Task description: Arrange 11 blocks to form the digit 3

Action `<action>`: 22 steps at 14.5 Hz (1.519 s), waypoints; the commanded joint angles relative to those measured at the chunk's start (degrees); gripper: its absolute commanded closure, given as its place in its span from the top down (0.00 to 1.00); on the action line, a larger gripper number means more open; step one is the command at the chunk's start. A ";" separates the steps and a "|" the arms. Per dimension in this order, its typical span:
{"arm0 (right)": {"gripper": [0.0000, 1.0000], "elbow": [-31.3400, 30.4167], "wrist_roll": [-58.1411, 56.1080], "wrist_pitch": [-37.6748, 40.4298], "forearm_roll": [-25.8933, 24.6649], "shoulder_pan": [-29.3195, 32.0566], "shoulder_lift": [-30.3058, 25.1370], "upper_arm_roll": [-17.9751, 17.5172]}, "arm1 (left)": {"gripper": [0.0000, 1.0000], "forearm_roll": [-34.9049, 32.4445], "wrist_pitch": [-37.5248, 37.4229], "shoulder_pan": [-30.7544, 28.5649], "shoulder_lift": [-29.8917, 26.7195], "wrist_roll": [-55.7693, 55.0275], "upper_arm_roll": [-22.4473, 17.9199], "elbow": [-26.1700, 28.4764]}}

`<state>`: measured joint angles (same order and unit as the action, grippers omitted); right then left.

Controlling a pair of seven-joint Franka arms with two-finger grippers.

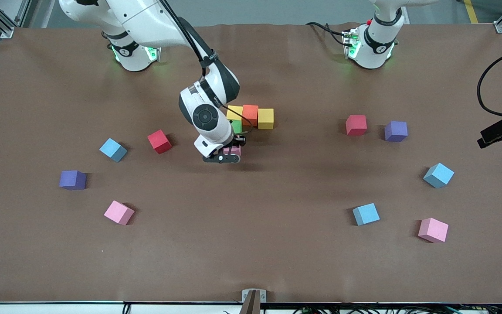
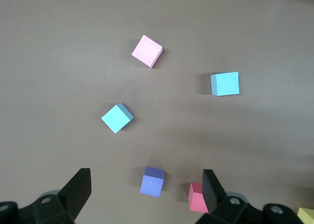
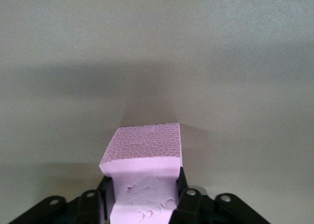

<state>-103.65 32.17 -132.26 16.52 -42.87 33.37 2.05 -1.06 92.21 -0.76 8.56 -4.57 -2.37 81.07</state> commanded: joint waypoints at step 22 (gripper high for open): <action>1.00 4.77 -6.03 13.70 -5.71 18.95 -9.29 5.94 | 1.00 -0.52 -1.59 0.15 -2.32 -0.27 -1.67 0.05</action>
<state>-98.10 30.17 -118.91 12.88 -26.94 24.19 8.90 -1.06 91.52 -0.78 7.49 -4.57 -3.71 81.02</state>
